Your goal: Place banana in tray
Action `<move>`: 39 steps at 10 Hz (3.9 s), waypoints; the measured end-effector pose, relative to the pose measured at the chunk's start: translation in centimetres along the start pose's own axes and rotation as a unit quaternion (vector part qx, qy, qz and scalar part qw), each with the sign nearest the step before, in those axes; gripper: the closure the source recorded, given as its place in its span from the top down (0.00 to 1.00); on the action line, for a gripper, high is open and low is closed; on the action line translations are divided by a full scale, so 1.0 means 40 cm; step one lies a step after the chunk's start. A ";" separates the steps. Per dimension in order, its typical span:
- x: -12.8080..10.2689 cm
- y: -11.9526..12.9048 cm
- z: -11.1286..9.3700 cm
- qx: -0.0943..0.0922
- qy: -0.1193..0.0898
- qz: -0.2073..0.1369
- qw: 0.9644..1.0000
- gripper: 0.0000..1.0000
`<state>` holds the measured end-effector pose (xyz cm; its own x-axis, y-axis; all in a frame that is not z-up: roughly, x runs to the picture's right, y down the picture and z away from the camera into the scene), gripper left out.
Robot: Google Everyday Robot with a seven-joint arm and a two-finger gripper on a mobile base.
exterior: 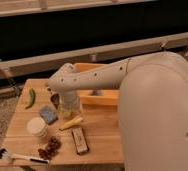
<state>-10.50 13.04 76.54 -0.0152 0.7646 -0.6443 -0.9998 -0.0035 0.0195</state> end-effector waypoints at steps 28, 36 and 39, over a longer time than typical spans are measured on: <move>-0.016 -0.006 0.193 -0.049 0.018 0.048 0.997 0.05; -0.110 -0.007 -0.072 -0.143 -0.034 -0.117 0.982 0.00; -0.251 -0.050 -0.112 -0.157 -0.052 -0.110 0.980 0.00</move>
<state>-8.42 2.48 79.52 0.1859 0.8301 -0.5257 -0.9338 -0.0173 -0.3575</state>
